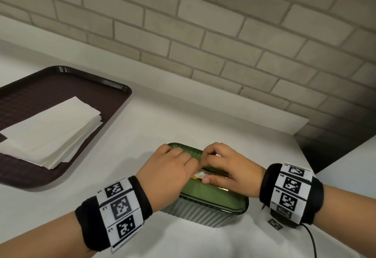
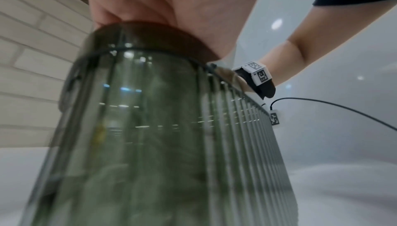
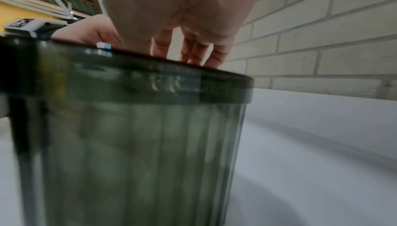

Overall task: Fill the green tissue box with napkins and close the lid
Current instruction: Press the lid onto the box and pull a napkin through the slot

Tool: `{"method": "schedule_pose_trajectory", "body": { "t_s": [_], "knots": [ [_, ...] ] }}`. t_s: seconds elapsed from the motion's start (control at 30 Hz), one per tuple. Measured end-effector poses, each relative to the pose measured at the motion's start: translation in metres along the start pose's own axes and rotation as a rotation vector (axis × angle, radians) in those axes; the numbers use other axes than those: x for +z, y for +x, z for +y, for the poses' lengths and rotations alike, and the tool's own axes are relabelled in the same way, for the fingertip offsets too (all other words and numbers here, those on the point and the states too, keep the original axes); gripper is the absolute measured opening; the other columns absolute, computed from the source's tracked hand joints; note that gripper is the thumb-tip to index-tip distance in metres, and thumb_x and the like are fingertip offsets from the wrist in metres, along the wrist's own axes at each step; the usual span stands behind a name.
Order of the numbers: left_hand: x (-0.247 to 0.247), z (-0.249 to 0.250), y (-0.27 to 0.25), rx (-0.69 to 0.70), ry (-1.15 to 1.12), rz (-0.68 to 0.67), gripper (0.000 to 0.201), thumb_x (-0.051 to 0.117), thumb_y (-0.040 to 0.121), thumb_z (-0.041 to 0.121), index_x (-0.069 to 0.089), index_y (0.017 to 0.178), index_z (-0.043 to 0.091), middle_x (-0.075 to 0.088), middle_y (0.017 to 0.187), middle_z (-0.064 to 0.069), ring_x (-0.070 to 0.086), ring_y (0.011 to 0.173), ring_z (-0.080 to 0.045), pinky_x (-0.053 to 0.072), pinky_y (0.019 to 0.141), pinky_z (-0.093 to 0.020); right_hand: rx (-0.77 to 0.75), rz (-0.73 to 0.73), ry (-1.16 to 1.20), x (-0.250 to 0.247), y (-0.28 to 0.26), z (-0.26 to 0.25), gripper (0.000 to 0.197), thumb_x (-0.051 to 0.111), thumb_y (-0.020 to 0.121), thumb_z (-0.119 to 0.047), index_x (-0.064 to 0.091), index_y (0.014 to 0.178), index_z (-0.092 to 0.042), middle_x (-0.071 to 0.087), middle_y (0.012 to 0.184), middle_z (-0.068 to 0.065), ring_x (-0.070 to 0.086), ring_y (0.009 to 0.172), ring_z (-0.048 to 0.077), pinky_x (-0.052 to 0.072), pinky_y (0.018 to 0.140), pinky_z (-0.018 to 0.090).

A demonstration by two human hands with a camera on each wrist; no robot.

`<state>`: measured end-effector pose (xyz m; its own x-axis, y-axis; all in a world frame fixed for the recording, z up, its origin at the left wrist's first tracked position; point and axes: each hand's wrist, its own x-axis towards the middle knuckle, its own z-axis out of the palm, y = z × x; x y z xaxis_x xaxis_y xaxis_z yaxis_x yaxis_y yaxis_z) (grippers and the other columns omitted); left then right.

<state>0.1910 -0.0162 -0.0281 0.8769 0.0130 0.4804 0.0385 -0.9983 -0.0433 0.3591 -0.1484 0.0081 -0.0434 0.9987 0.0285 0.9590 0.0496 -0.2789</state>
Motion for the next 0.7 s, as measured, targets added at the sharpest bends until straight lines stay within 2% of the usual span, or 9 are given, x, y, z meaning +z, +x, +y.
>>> {"method": "schedule_pose_trajectory", "body": {
  "t_s": [0.1, 0.2, 0.3, 0.37, 0.4, 0.43, 0.5, 0.6, 0.7],
  "knots": [
    [0.002, 0.001, -0.003, -0.042, -0.014, -0.001, 0.034, 0.085, 0.049, 0.016, 0.061, 0.071, 0.026, 0.058, 0.062, 0.012, 0.055, 0.058, -0.013, 0.025, 0.064, -0.026, 0.024, 0.012, 0.049, -0.003, 0.004, 0.000, 0.038, 0.053, 0.085, -0.051, 0.065, 0.110, -0.025, 0.045, 0.107, -0.008, 0.046, 0.102, 0.002, 0.037, 0.092, 0.011],
    [0.002, 0.002, -0.006, -0.036, -0.035, 0.029, 0.033, 0.082, 0.051, 0.012, 0.063, 0.073, 0.026, 0.058, 0.064, 0.012, 0.056, 0.059, -0.013, 0.028, 0.067, -0.026, -0.029, 0.024, 0.001, -0.001, 0.006, 0.001, 0.027, 0.053, 0.087, -0.041, 0.068, 0.100, -0.022, 0.047, 0.104, -0.006, 0.043, 0.097, -0.001, 0.033, 0.087, 0.003],
    [-0.001, 0.002, -0.006, -0.027, -0.053, 0.043, 0.028, 0.074, 0.055, 0.011, 0.063, 0.075, 0.027, 0.059, 0.065, 0.013, 0.057, 0.060, -0.012, 0.028, 0.068, -0.025, -0.098, 0.031, -0.082, 0.003, 0.004, 0.002, 0.022, 0.051, 0.090, -0.032, 0.067, 0.098, -0.019, 0.053, 0.102, 0.003, 0.044, 0.093, 0.007, 0.035, 0.084, 0.010],
    [-0.003, 0.000, -0.007, -0.049, -0.116, 0.031, 0.015, 0.069, 0.068, 0.023, 0.060, 0.079, 0.029, 0.059, 0.068, 0.015, 0.057, 0.062, -0.010, 0.027, 0.069, -0.023, -0.107, 0.046, -0.091, 0.005, 0.003, 0.001, 0.019, 0.051, 0.091, -0.029, 0.065, 0.097, -0.018, 0.053, 0.100, 0.003, 0.045, 0.090, 0.008, 0.035, 0.081, 0.011],
    [-0.003, -0.002, -0.007, -0.073, -0.144, 0.023, 0.005, 0.059, 0.076, 0.032, 0.059, 0.081, 0.031, 0.060, 0.070, 0.016, 0.057, 0.064, -0.008, 0.028, 0.069, -0.022, -0.120, 0.057, -0.104, 0.006, 0.003, 0.001, 0.018, 0.050, 0.091, -0.029, 0.063, 0.097, -0.018, 0.053, 0.099, 0.002, 0.046, 0.088, 0.009, 0.036, 0.079, 0.011],
    [-0.006, -0.004, -0.006, -0.108, -0.167, 0.005, 0.011, 0.049, 0.080, 0.038, 0.059, 0.081, 0.033, 0.059, 0.072, 0.017, 0.057, 0.066, -0.007, 0.031, 0.068, -0.020, -0.136, 0.072, -0.130, 0.007, 0.002, 0.000, 0.017, 0.050, 0.092, -0.029, 0.062, 0.097, -0.018, 0.053, 0.098, 0.001, 0.047, 0.086, 0.010, 0.039, 0.078, 0.014],
    [-0.006, -0.009, -0.004, -0.144, -0.149, -0.009, 0.023, 0.040, 0.083, 0.038, 0.062, 0.077, 0.034, 0.057, 0.075, 0.016, 0.055, 0.067, -0.008, 0.038, 0.062, -0.021, -0.170, 0.109, -0.227, 0.007, 0.000, -0.002, 0.016, 0.049, 0.092, -0.030, 0.061, 0.096, -0.020, 0.056, 0.095, -0.001, 0.051, 0.083, 0.012, 0.045, 0.076, 0.022],
    [-0.007, -0.015, 0.001, -0.110, -0.061, 0.000, 0.026, 0.039, 0.078, 0.028, 0.064, 0.073, 0.032, 0.054, 0.076, 0.012, 0.052, 0.065, -0.012, 0.033, 0.057, -0.022, -0.243, 0.174, -0.382, 0.006, -0.003, -0.005, 0.015, 0.049, 0.091, -0.028, 0.062, 0.090, -0.021, 0.060, 0.088, -0.003, 0.054, 0.078, 0.015, 0.043, 0.072, 0.028],
    [-0.008, -0.020, 0.005, -0.080, -0.049, -0.024, 0.032, 0.037, 0.080, 0.034, 0.066, 0.067, 0.032, 0.053, 0.073, 0.012, 0.053, 0.064, -0.011, 0.036, 0.054, -0.022, -0.305, 0.250, -0.482, 0.007, -0.004, -0.010, 0.018, 0.053, 0.089, -0.025, 0.065, 0.078, -0.018, 0.060, 0.078, -0.002, 0.054, 0.071, 0.018, 0.043, 0.068, 0.029]
  ]
}}
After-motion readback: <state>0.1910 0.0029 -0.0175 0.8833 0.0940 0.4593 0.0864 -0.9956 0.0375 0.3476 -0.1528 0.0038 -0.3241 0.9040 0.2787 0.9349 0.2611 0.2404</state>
